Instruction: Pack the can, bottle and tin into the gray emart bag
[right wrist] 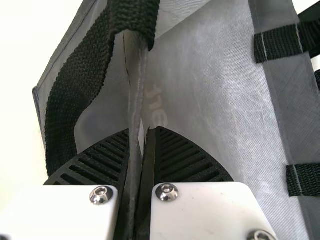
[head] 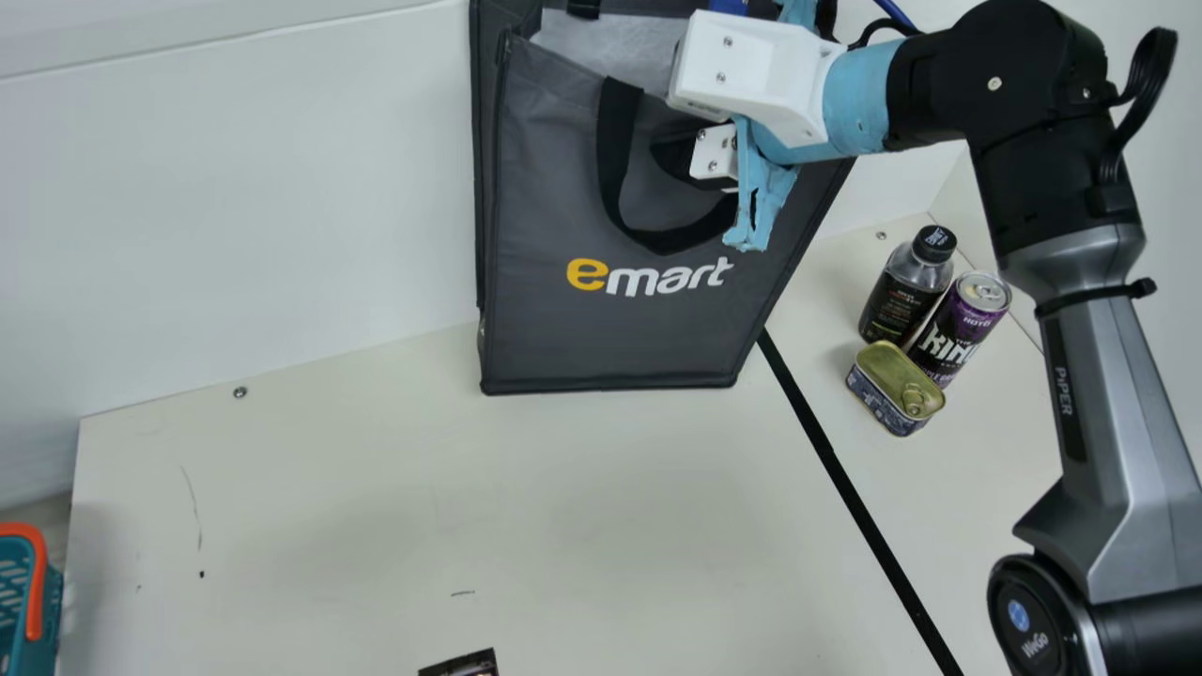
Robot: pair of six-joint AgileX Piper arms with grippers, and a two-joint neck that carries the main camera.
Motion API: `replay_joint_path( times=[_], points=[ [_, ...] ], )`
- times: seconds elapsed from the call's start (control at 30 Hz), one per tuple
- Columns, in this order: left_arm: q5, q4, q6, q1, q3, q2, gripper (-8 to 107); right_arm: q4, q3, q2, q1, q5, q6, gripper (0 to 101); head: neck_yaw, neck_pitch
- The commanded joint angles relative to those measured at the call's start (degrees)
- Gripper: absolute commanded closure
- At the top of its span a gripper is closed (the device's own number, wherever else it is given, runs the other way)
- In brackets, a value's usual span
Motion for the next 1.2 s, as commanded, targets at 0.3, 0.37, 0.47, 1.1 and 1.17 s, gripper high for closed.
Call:
replay_joint_path(
  times=[0.3,0.37,0.47,1.1,1.17],
  points=[
    [0.00,0.00,0.00,0.00,0.00,0.00,9,-0.62,1.53,-3.66,0.51,-0.05,0.75,101,-0.05,-1.30],
    [0.00,0.00,0.00,0.00,0.00,0.00,9,-0.82,1.95,-4.48,0.71,-0.05,0.90,101,-0.05,-1.30],
    [0.00,0.00,0.00,0.00,0.00,0.00,9,-1.10,2.71,-5.81,1.03,-0.05,1.13,101,-0.05,-1.30],
    [0.00,0.00,0.00,0.00,0.00,0.00,9,-2.72,8.78,-15.11,3.27,-0.05,2.50,101,-0.05,-1.30],
    [0.00,0.00,0.00,0.00,0.00,0.00,9,-2.93,9.40,-16.01,3.60,-0.05,2.64,101,-0.05,-1.30]
  ],
)
